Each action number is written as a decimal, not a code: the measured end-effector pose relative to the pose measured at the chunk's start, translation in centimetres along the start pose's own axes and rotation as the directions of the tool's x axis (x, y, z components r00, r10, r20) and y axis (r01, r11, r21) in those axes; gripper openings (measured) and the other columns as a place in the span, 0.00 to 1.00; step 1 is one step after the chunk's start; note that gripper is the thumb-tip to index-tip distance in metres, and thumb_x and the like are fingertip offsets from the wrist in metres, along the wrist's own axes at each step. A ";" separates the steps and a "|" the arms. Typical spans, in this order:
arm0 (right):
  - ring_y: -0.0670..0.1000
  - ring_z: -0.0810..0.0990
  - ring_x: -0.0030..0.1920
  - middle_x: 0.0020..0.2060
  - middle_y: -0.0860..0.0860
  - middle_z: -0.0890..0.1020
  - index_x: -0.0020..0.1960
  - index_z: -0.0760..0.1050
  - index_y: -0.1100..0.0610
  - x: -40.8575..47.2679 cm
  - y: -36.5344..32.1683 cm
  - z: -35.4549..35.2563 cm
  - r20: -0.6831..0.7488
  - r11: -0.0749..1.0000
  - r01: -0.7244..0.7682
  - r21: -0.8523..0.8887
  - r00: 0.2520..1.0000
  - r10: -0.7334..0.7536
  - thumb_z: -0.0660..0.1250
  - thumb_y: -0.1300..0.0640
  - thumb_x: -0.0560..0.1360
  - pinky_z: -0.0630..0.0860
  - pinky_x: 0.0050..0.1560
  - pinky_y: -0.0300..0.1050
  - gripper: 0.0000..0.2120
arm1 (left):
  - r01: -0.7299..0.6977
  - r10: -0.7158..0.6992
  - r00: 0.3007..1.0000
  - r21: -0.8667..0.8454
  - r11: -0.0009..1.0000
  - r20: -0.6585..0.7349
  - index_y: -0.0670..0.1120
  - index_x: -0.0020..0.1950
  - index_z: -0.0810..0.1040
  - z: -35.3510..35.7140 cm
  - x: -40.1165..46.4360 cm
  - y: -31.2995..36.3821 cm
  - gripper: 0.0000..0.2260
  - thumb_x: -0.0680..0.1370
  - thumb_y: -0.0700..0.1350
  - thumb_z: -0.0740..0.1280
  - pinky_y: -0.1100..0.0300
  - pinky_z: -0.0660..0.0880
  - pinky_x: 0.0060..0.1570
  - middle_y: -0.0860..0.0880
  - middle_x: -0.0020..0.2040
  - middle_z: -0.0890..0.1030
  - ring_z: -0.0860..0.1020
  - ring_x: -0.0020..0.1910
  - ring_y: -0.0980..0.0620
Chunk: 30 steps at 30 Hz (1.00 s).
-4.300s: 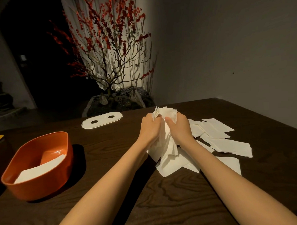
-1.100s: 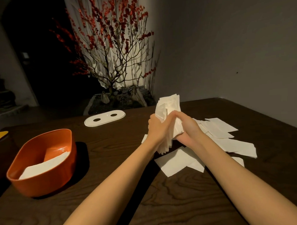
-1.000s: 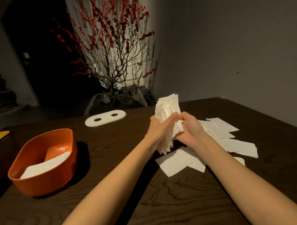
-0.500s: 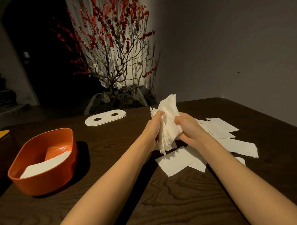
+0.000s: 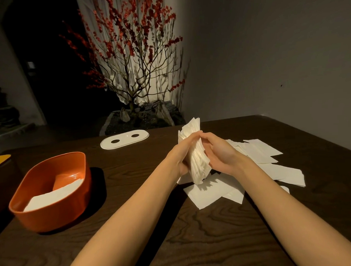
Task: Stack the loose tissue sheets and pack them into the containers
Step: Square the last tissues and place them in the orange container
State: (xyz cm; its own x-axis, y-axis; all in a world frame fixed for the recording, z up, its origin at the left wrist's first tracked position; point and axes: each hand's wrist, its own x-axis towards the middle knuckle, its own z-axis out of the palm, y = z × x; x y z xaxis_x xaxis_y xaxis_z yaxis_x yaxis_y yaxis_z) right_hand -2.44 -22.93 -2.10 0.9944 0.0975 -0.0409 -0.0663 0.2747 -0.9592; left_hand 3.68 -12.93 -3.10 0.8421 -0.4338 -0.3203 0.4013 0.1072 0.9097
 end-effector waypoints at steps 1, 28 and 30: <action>0.50 0.77 0.58 0.57 0.50 0.78 0.64 0.67 0.50 0.1 0.0 0.1 -0.034 0.998 0.017 -0.060 0.999 -0.019 0.50 0.49 0.83 0.72 0.62 0.48 0.14 | 0.002 -0.002 1.000 -0.011 1.000 0.009 0.45 0.65 0.75 0.0 0.0 -0.1 0.28 0.69 0.55 0.76 0.44 0.73 0.61 0.42 0.56 0.81 0.80 0.56 0.43; 0.52 0.76 0.58 0.53 0.48 0.79 0.53 0.76 0.47 3.1 1.2 -4.8 -0.276 0.896 0.126 -0.426 0.925 -0.262 0.69 0.54 0.75 0.75 0.61 0.54 0.07 | 0.299 -0.184 0.812 -0.124 0.946 0.554 0.45 0.65 0.75 -2.7 0.2 -0.6 0.33 0.70 0.67 0.65 0.55 0.79 0.42 0.42 0.53 0.78 0.78 0.46 0.47; 0.51 0.76 0.57 0.53 0.46 0.79 0.51 0.76 0.46 3.1 1.1 -4.7 -0.267 0.877 0.160 -0.453 0.914 -0.305 0.69 0.54 0.76 0.75 0.60 0.50 0.06 | 0.333 -0.198 0.797 -0.142 0.932 0.570 0.42 0.61 0.79 -2.9 0.1 -0.6 0.33 0.69 0.67 0.66 0.54 0.79 0.43 0.41 0.53 0.78 0.78 0.47 0.46</action>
State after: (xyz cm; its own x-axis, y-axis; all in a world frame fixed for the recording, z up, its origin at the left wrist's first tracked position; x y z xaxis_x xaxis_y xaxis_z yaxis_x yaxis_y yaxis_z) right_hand 1.00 -26.82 -4.59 0.9513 -0.2502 0.1802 0.1379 -0.1773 -0.9744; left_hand 4.57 -10.47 -4.41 0.3867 -0.8771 -0.2850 0.7054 0.0822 0.7040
